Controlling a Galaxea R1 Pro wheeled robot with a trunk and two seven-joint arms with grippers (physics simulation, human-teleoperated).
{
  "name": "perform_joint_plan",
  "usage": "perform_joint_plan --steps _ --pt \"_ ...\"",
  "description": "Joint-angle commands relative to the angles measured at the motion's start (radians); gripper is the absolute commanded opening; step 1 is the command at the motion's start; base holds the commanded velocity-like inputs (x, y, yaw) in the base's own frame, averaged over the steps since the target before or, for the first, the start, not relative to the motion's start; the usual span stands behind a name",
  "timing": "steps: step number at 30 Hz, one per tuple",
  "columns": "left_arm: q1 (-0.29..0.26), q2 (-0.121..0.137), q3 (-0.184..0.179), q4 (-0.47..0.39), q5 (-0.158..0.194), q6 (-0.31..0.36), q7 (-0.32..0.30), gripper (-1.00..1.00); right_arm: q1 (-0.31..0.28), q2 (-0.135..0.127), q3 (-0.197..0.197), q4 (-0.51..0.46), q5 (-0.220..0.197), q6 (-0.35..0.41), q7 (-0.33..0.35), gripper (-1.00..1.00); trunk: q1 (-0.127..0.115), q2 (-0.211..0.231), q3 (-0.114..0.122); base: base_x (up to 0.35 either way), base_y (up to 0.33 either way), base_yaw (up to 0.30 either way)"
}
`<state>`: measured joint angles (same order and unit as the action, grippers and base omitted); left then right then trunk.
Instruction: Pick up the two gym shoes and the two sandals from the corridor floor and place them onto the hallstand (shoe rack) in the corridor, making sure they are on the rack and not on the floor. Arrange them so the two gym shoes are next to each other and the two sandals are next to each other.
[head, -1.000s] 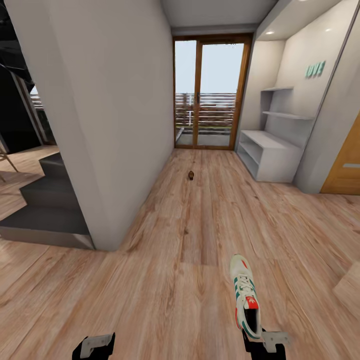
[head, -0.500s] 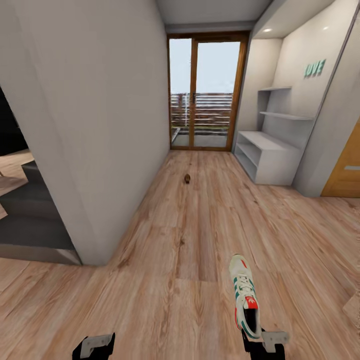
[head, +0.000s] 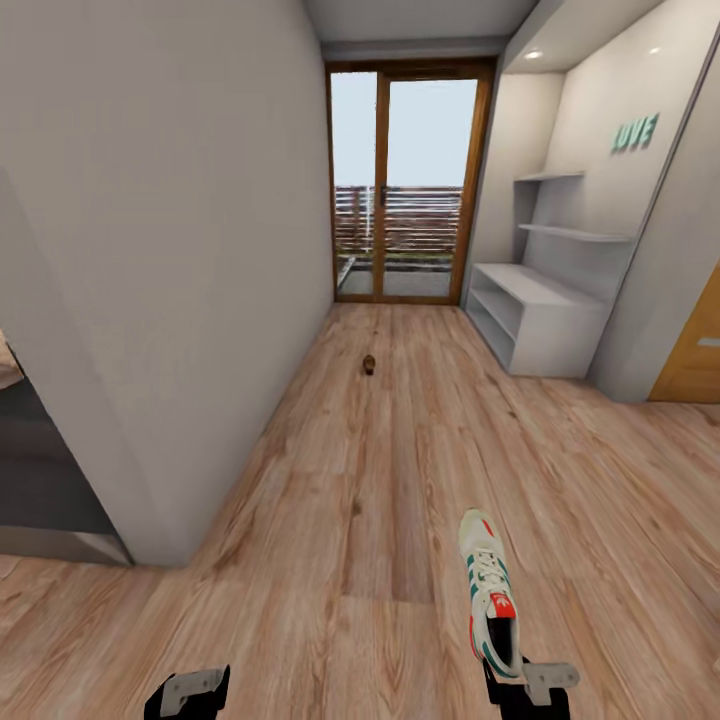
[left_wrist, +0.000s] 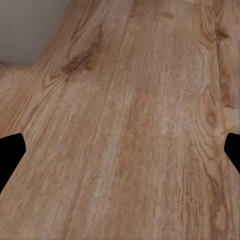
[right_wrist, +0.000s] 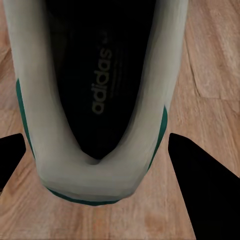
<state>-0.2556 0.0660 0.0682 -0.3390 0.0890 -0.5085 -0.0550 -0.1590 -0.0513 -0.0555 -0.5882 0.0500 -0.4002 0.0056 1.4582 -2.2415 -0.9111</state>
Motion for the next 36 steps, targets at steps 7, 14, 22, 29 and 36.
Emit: perform_joint_plan --steps 7,14,22,29,36 --pt "-0.001 0.0 0.0 0.001 0.009 -0.003 -0.006 1.0 -0.001 0.001 -0.003 0.001 0.005 -0.003 0.0 -1.0 0.0 0.0 -0.001 0.34 -0.003 0.0" --pt "-0.001 0.0 0.001 0.001 0.009 -0.004 -0.006 1.0 -0.001 0.001 -0.003 0.001 0.005 -0.003 0.0 -1.0 0.0 0.0 -0.001 0.34 0.0 0.0" --pt "-0.001 0.0 0.0 0.001 0.009 -0.003 -0.006 1.0 -0.001 0.0 -0.003 0.001 0.005 -0.003 0.0 -1.0 0.0 0.0 -0.001 0.339 0.0 0.0" --pt "-0.001 0.0 0.0 0.001 0.009 -0.004 -0.005 1.0 -0.001 -0.001 -0.003 0.001 0.005 -0.003 0.0 -1.0 0.0 0.0 -0.001 0.34 0.0 0.0" --pt "-0.001 0.0 0.0 0.002 0.009 -0.003 -0.005 1.0 -0.001 -0.001 -0.003 0.001 0.005 -0.003 0.0 -1.0 0.0 0.0 -0.001 0.34 0.0 0.0"
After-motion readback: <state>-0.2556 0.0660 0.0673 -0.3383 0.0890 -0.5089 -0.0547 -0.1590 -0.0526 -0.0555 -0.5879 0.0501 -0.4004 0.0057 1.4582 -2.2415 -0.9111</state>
